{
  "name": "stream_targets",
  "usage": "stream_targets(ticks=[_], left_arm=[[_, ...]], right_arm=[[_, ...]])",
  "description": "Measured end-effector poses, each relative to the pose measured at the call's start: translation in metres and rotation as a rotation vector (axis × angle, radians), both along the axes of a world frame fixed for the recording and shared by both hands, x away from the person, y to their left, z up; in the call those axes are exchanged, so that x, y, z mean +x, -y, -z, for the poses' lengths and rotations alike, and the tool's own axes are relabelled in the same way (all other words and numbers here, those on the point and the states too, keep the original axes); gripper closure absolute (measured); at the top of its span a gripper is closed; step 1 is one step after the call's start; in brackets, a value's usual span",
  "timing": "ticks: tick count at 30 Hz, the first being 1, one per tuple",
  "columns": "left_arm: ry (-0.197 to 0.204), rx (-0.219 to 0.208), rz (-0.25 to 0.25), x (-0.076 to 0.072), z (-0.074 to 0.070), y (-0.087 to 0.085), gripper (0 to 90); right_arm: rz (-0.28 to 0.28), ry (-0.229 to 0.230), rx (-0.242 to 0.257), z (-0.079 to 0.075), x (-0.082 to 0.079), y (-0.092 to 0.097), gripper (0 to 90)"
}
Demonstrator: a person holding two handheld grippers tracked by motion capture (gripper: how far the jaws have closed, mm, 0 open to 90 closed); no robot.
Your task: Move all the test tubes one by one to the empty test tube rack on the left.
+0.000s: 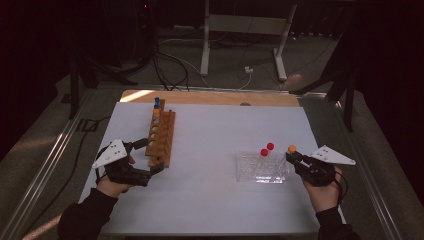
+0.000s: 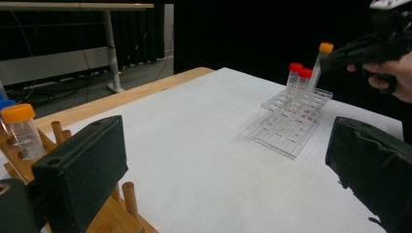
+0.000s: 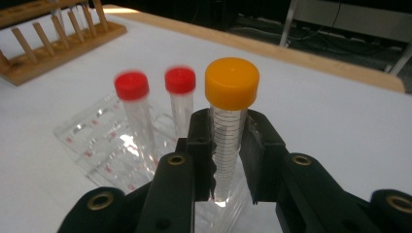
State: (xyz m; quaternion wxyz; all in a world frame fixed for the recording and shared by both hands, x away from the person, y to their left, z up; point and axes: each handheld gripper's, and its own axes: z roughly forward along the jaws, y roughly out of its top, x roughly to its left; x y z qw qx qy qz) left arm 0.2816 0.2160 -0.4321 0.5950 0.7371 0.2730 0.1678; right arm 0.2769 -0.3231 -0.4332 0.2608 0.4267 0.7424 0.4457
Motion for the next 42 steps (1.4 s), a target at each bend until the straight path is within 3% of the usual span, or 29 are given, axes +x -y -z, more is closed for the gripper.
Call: stream_targets(ticks=[14, 19, 26, 42], left_arm=[[-0.007, 0.004, 0.014, 0.0, -0.002, 0.003, 2.2], [-0.009, 0.004, 0.025, -0.001, -0.005, 0.006, 2.3], [-0.014, 0.007, 0.057, -0.001, -0.009, 0.016, 2.4], [-0.035, 0.015, 0.15, -0.003, -0.015, 0.052, 2.6]], right_arm=[[-0.041, 0.13, 0.001, -0.072, -0.008, -0.012, 74.7], [-0.094, 0.151, 0.025, -0.086, -0.01, -0.025, 74.7], [-0.2, 0.127, 0.035, -0.08, -0.012, -0.056, 74.6], [-0.426, 0.011, 0.033, -0.035, -0.014, -0.134, 74.6]])
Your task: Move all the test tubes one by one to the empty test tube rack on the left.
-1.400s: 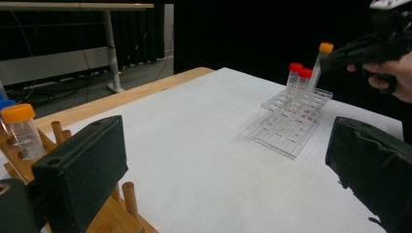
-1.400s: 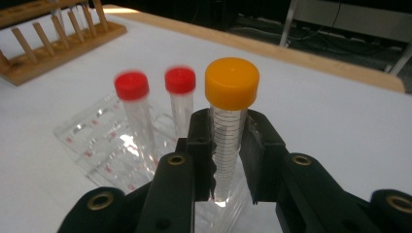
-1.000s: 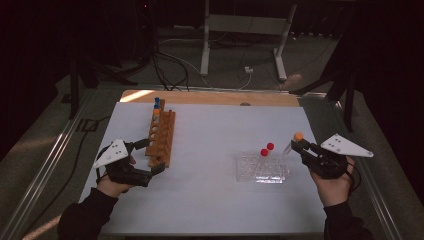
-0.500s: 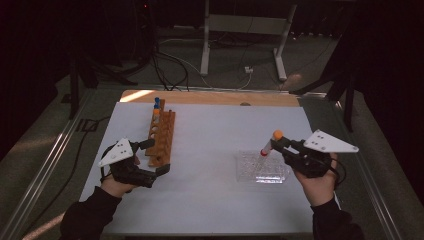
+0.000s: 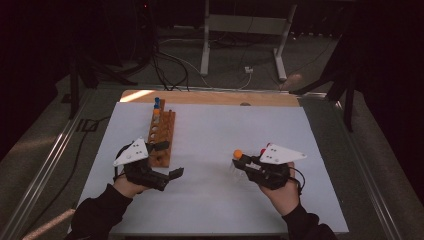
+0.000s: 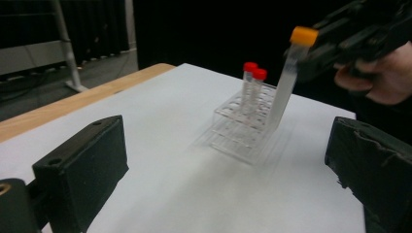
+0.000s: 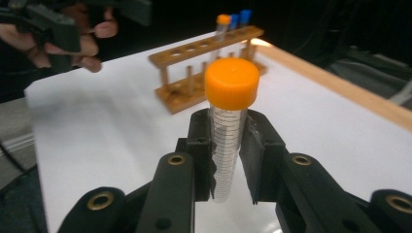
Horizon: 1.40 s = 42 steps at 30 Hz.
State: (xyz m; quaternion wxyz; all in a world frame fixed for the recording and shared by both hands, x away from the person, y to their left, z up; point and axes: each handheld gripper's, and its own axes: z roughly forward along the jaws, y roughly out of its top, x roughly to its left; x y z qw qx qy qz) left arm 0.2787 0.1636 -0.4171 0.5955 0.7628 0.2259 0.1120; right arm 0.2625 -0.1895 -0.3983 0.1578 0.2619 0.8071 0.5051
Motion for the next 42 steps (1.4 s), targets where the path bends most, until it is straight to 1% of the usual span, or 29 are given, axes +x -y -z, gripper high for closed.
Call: stream_targets(ticks=[5, 9, 11, 16, 17, 22, 25, 28, 30, 31, 32, 35, 37, 38, 41, 42], left_arm=[[-0.01, 0.012, 0.049, -0.002, 0.0, 0.016, 3.9], [-0.025, 0.019, 0.079, -0.003, -0.001, 0.027, 5.1], [-0.012, 0.033, 0.086, -0.003, -0.001, 0.032, 6.8], [-0.022, 0.01, 0.107, -0.004, -0.003, 0.04, 10.4], [-0.02, 0.009, 0.113, -0.004, -0.003, 0.041, 13.7], [-0.011, 0.009, 0.148, -0.006, -0.005, 0.048, 23.4], [-0.004, 0.0, 0.159, -0.007, -0.005, 0.051, 32.8], [0.002, 0.01, 0.17, -0.007, -0.005, 0.054, 43.7], [0.004, 0.019, 0.178, -0.007, -0.004, 0.057, 48.8], [0.009, 0.026, 0.174, -0.007, -0.004, 0.058, 51.0], [0.009, 0.029, 0.174, -0.007, -0.003, 0.059, 51.2], [0.014, 0.041, 0.183, -0.008, -0.003, 0.061, 56.8], [0.021, 0.044, 0.182, -0.007, -0.002, 0.062, 61.4], [0.022, 0.043, 0.187, -0.007, -0.002, 0.063, 65.4], [0.036, 0.051, 0.189, -0.008, -0.002, 0.064, 70.4], [0.04, 0.055, 0.187, -0.008, -0.002, 0.064, 70.6]], right_arm=[[-0.061, -0.022, -0.014, 0.011, -0.003, -0.02, 74.7], [-0.095, -0.036, -0.021, 0.016, -0.004, -0.032, 74.6], [-0.11, -0.037, -0.024, 0.016, -0.005, -0.036, 74.6], [-0.13, -0.046, -0.023, 0.018, -0.006, -0.043, 74.6], [-0.133, -0.047, -0.024, 0.019, -0.006, -0.044, 74.6], [-0.147, -0.05, -0.029, 0.02, -0.007, -0.049, 74.7], [-0.152, -0.052, -0.028, 0.02, -0.007, -0.051, 74.7], [-0.156, -0.054, -0.029, 0.02, -0.008, -0.052, 74.7], [-0.158, -0.052, -0.032, 0.02, -0.008, -0.053, 74.6], [-0.16, -0.052, -0.032, 0.02, -0.008, -0.054, 74.7], [-0.161, -0.053, -0.033, 0.02, -0.008, -0.054, 74.6], [-0.162, -0.053, -0.034, 0.02, -0.008, -0.055, 74.7], [-0.16, -0.054, -0.033, 0.02, -0.008, -0.055, 74.7], [-0.16, -0.053, -0.033, 0.019, -0.008, -0.056, 74.7], [-0.155, -0.051, -0.036, 0.019, -0.007, -0.056, 74.6], [-0.156, -0.055, -0.034, 0.019, -0.007, -0.056, 74.6]])
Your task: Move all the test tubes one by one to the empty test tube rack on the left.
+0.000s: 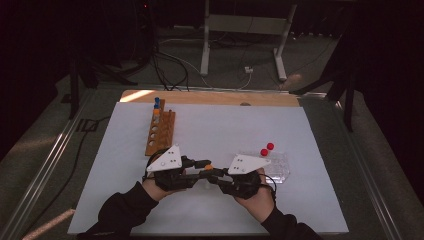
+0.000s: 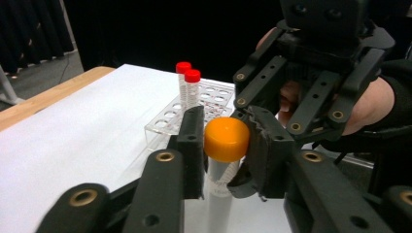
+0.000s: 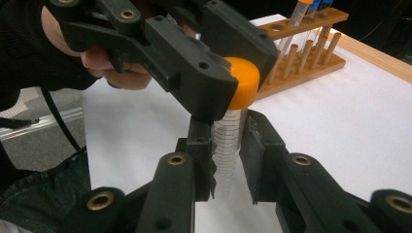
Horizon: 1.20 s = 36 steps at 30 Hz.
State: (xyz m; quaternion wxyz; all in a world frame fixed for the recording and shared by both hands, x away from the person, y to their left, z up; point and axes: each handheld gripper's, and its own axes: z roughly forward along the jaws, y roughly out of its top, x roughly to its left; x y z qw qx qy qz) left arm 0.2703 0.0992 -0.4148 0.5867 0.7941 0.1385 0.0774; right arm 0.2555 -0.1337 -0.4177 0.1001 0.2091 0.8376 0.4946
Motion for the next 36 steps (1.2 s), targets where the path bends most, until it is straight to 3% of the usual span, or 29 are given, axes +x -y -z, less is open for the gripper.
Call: stream_targets(ticks=[6, 10, 16, 19, 20, 23, 25, 28, 32, 36], left_arm=[[0.009, 0.007, 0.003, 0.001, -0.002, 0.0, 71.5], [0.01, 0.002, 0.004, 0.002, -0.006, -0.002, 71.7], [0.01, -0.013, -0.018, 0.007, -0.013, -0.013, 71.8], [0.012, -0.018, -0.037, 0.01, -0.017, -0.02, 71.8], [0.015, -0.019, -0.042, 0.011, -0.018, -0.022, 71.8], [0.02, -0.021, -0.064, 0.014, -0.022, -0.029, 71.8], [0.025, -0.023, -0.079, 0.016, -0.026, -0.034, 71.8], [0.031, -0.023, -0.103, 0.02, -0.031, -0.042, 71.8], [0.039, -0.02, -0.136, 0.025, -0.036, -0.052, 71.8], [0.042, -0.012, -0.163, 0.029, -0.041, -0.061, 71.8]], right_arm=[[0.009, 0.007, 0.003, 0.0, 0.0, 0.0, 74.3], [0.014, 0.011, 0.033, -0.002, -0.001, 0.001, 72.9], [0.039, 0.029, 0.067, -0.005, -0.003, 0.004, 50.9], [0.045, 0.04, 0.061, -0.005, -0.004, 0.004, 41.3], [0.055, 0.034, 0.041, -0.004, -0.004, 0.004, 37.3], [0.058, -0.01, 0.054, -0.004, -0.003, 0.004, 28.5], [0.067, -0.021, 0.069, -0.004, -0.003, 0.005, 25.9], [0.101, 0.003, 0.08, -0.005, -0.006, 0.007, 15.3], [0.127, 0.021, 0.1, -0.009, -0.008, 0.011, 8.6], [0.118, 0.02, 0.107, -0.01, -0.009, 0.015, 0.0]])
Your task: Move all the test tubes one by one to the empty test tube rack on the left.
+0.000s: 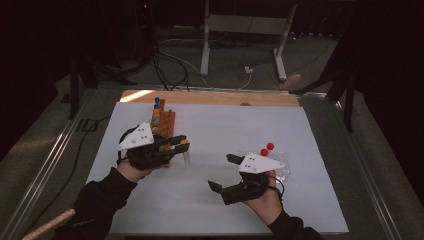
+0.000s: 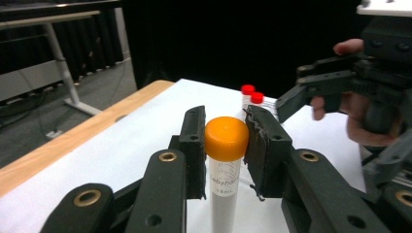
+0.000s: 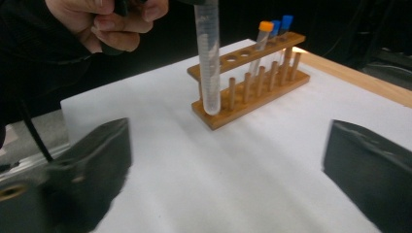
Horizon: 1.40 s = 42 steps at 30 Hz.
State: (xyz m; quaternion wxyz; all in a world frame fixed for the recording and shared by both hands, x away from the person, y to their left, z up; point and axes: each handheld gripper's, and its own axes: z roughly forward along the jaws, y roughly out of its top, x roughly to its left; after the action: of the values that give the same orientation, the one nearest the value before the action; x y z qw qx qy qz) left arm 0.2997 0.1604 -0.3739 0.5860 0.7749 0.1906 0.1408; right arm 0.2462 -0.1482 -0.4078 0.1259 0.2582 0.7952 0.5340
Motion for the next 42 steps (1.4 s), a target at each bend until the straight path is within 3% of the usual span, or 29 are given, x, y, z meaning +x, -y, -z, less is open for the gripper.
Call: stream_targets(ticks=[4, 26, 42], left_arm=[[0.0, -0.001, -0.029, 0.005, -0.004, -0.009, 71.8], [0.01, 0.009, -0.183, 0.045, -0.014, -0.044, 71.8], [-0.006, 0.039, -0.312, 0.084, -0.005, -0.07, 71.9]], right_arm=[[-0.016, -0.007, 0.023, -0.001, -0.001, 0.005, 0.0], [-0.03, 0.024, 0.022, -0.002, -0.005, 0.007, 0.0], [-0.033, 0.022, 0.022, -0.003, -0.005, 0.008, 0.0]])
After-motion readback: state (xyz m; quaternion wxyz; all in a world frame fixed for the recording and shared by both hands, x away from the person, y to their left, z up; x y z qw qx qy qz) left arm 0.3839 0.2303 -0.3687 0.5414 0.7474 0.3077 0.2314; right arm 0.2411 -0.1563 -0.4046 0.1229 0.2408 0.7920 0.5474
